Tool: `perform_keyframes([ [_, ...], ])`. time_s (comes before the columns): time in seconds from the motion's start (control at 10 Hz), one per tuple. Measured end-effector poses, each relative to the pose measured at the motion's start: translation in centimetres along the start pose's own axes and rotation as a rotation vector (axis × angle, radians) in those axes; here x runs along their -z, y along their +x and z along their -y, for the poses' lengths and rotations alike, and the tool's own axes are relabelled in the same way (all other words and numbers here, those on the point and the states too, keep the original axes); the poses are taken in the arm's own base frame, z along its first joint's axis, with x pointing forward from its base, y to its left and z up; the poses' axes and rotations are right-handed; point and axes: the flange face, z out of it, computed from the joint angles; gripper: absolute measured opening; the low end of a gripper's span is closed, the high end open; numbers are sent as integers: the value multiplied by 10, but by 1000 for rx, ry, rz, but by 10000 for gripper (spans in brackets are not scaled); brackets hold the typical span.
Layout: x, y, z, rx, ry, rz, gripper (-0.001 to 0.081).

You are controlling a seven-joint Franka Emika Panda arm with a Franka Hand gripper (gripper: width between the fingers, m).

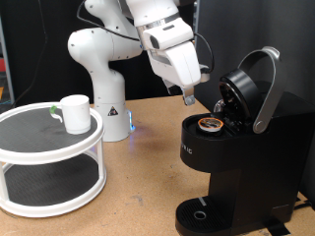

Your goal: Make a cup of coffee with the keurig machine

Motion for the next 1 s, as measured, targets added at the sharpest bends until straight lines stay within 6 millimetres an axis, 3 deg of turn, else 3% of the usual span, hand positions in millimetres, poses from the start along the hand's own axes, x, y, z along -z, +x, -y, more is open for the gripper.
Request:
perform_keyframes([
  [0.2, 6, -3, -3, -21, 31, -22, 798],
  [0.6, 43, 0, -13, -77, 51, -81, 798],
  [1.0, 42, 6, -10, -73, 79, -92, 798],
])
